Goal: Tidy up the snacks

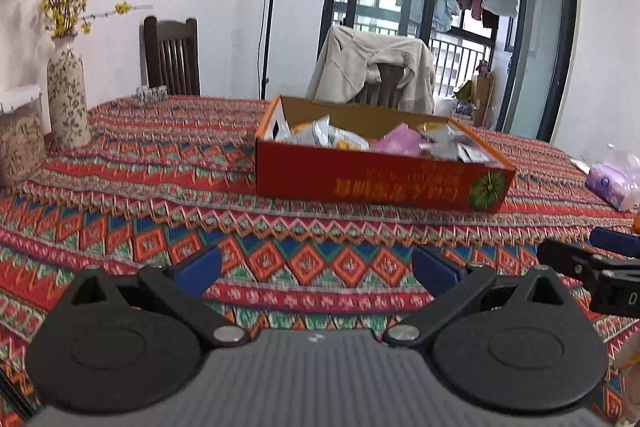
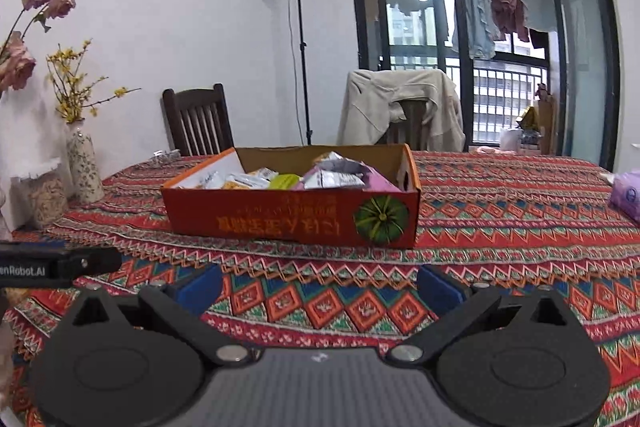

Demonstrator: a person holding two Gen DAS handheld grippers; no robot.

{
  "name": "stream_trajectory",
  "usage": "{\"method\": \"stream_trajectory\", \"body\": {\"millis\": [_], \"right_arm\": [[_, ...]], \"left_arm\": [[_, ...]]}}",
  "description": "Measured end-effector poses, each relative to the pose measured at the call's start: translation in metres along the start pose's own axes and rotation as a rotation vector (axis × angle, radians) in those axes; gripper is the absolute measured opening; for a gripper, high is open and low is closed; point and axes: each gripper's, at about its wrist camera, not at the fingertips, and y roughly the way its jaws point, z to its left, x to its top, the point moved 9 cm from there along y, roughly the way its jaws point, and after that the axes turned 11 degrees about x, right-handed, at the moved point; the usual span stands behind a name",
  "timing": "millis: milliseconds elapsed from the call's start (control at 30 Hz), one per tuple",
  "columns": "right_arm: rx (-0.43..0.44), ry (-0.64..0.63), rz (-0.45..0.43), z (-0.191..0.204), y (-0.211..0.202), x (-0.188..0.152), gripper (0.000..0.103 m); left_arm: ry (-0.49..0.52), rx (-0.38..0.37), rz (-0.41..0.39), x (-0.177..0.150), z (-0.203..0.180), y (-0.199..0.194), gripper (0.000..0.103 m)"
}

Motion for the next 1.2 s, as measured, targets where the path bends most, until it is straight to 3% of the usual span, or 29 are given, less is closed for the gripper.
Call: {"method": "stream_trajectory", "body": {"millis": [1200], "right_arm": [[-0.015, 0.076, 0.075, -0.006, 0.002, -0.016, 0.103]], "left_arm": [[0.018, -0.006, 0.028, -0.017, -0.006, -0.001, 0.103]]}}
